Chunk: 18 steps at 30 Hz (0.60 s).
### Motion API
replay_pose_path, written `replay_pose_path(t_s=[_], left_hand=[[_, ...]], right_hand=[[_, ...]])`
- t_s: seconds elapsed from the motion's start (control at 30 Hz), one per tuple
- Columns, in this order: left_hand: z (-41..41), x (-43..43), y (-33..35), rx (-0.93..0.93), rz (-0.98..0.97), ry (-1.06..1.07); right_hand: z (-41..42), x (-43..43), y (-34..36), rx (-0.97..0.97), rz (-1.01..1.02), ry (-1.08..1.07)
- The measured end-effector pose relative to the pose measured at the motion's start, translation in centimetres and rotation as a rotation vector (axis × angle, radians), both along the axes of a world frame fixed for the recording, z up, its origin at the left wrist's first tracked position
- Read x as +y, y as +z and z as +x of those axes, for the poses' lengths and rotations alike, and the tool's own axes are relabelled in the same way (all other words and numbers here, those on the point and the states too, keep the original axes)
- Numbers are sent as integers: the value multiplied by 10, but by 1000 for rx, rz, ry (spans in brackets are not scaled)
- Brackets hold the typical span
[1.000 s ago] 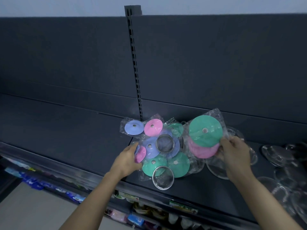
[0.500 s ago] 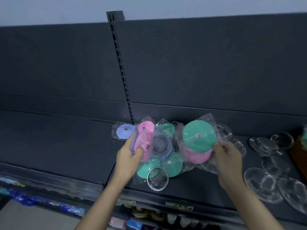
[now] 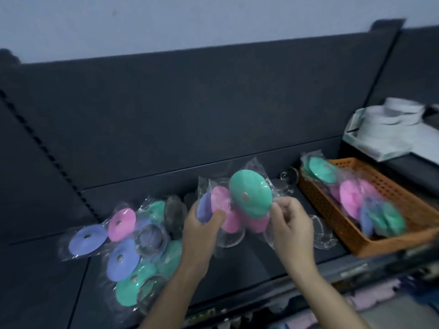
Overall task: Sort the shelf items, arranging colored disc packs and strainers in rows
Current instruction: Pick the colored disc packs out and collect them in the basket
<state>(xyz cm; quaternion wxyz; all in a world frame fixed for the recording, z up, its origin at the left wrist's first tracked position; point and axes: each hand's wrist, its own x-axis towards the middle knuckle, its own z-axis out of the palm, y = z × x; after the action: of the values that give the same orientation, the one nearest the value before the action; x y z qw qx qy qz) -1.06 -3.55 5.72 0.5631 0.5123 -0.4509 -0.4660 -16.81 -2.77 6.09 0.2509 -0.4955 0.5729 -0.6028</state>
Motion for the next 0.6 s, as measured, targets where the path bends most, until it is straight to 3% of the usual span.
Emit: replay_pose_path(t_s=[0.27, 0.6], left_hand=[[-110, -35, 29, 105, -48, -225], [-236, -65, 43, 110, -47, -400]], right_hand=[[-85, -4, 19, 109, -159, -211], [-181, -18, 31, 60, -192, -356]])
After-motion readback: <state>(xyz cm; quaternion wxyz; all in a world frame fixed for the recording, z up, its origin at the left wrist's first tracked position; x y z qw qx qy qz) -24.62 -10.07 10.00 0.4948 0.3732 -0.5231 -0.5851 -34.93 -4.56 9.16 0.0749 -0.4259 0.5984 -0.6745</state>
